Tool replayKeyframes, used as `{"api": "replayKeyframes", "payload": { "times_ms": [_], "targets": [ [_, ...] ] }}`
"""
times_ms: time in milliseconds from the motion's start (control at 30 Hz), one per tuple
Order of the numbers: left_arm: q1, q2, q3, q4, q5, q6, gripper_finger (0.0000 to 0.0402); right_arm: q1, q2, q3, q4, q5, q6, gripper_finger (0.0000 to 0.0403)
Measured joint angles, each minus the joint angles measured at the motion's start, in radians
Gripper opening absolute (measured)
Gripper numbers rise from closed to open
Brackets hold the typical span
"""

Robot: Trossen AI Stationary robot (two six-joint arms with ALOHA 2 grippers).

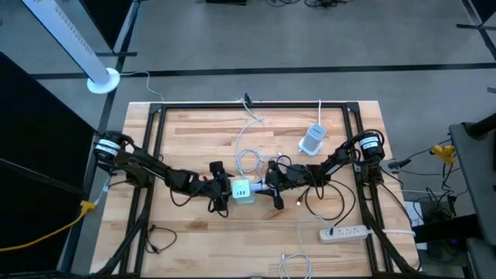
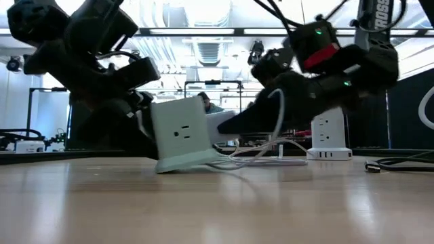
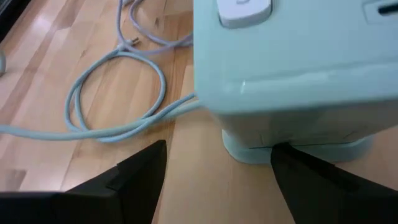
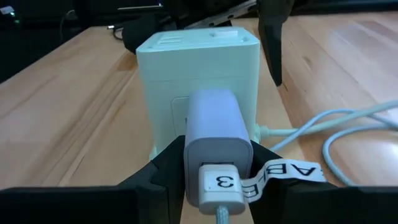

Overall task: Insert USB
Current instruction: Insert the white charger adapter into the green outlet extension

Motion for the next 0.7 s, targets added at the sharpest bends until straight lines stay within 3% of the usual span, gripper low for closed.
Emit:
{"api": "replayKeyframes", "payload": {
  "times_ms": [167, 433, 700],
  "targets": [
    [-0.006, -0.08, 0.0, -0.153, 0.004, -0.021, 0.0274, 0.0, 0.008, 0.093, -0.087, 0.021, -0.093, 0.0119],
    [-0.029, -0.275, 0.006, -0.336, 0.025, -0.142, 0.0274, -0.001, 0.017, 0.19, -0.144, -0.064, -0.121, 0.0208],
    [-0.03, -0.346, 0.003, -0.367, 0.002, -0.208, 0.0274, -0.003, 0.023, 0.193, -0.245, -0.08, -0.135, 0.0234]
  ]
}}
